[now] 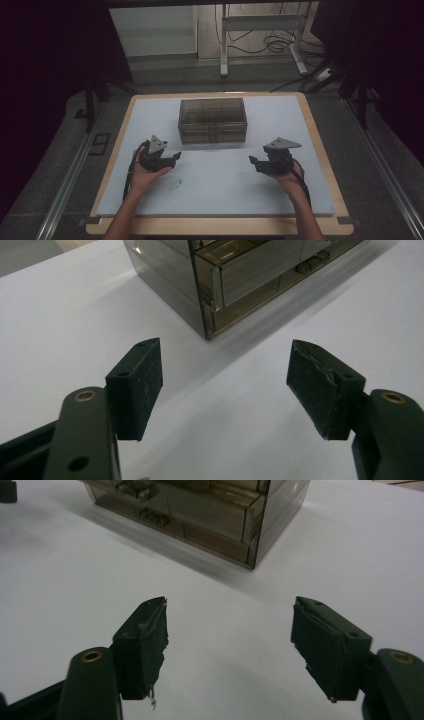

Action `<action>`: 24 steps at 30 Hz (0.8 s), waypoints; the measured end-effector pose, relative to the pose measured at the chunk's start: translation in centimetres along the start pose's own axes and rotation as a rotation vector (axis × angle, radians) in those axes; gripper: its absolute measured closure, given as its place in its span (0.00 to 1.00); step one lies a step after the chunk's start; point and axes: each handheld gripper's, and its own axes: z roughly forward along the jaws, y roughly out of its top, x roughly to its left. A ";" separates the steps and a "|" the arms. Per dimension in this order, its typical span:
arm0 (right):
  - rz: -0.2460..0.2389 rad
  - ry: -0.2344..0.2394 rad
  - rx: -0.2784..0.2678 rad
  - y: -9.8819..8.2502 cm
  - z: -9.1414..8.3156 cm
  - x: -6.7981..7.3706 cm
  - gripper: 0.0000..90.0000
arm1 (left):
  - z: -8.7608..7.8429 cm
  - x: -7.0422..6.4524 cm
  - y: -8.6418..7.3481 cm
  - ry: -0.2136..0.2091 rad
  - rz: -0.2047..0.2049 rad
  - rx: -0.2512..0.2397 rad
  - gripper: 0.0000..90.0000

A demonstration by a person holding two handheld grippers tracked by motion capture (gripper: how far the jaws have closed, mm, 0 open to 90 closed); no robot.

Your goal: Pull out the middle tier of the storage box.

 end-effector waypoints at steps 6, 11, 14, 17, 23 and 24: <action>-0.022 0.004 -0.001 0.8 0.7 -0.1 0.41 | 0.2 -0.1 0.7 -0.002 0.015 -0.013 0.38; -0.038 0.010 0.004 1.4 1.7 -0.3 0.44 | 0.5 0.1 0.6 -0.006 0.010 -0.009 0.41; -0.036 0.012 0.003 1.6 2.0 -0.5 0.47 | 0.6 0.1 0.7 -0.004 0.006 -0.019 0.42; -0.029 0.018 -0.004 1.9 2.2 -0.7 0.49 | 0.6 0.0 0.8 -0.003 0.010 -0.018 0.45; -0.026 0.021 -0.008 2.1 2.5 -1.0 0.52 | 0.9 -0.2 1.6 -0.004 0.028 -0.012 0.45; -0.028 0.021 -0.005 2.1 2.6 -1.0 0.53 | 1.0 -0.2 1.8 -0.004 0.033 -0.012 0.45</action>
